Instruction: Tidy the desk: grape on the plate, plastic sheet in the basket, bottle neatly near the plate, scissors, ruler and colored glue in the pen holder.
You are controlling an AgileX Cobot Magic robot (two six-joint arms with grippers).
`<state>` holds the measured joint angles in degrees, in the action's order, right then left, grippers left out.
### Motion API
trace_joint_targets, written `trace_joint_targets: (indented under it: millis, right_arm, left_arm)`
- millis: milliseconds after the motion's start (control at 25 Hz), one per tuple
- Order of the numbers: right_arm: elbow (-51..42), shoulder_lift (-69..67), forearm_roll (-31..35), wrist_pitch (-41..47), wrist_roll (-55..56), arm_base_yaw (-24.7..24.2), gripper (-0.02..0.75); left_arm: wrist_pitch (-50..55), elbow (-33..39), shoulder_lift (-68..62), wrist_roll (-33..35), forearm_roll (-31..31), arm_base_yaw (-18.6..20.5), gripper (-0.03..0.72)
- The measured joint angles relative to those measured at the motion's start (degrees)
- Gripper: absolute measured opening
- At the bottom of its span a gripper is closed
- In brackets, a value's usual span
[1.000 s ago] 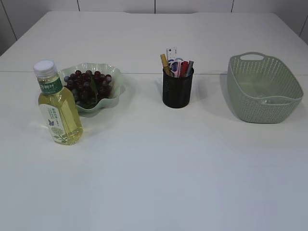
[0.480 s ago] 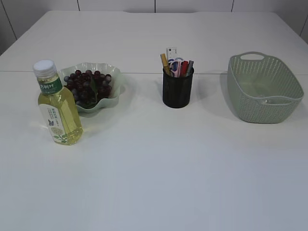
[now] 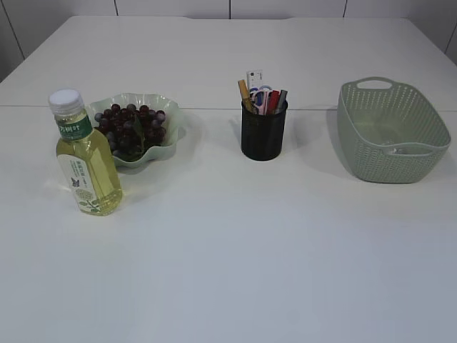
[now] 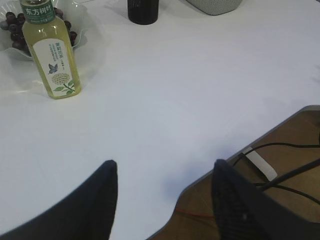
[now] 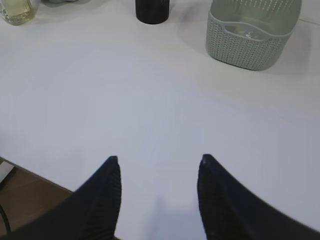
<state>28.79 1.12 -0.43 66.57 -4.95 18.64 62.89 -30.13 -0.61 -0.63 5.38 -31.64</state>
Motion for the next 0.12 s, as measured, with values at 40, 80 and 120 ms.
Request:
trace_joint_targets:
  millis: [40, 80, 120]
  right_arm:
    - [0.0, 0.0, 0.0, 0.0, 0.0, 0.0, 0.399]
    - [0.0, 0.0, 0.0, 0.0, 0.0, 0.0, 0.399]
    - [0.0, 0.0, 0.0, 0.0, 0.0, 0.0, 0.399]
  left_arm:
    - [0.0, 0.0, 0.0, 0.0, 0.0, 0.0, 0.435]
    - [0.0, 0.0, 0.0, 0.0, 0.0, 0.0, 0.435]
    - [0.0, 0.0, 0.0, 0.0, 0.0, 0.0, 0.435]
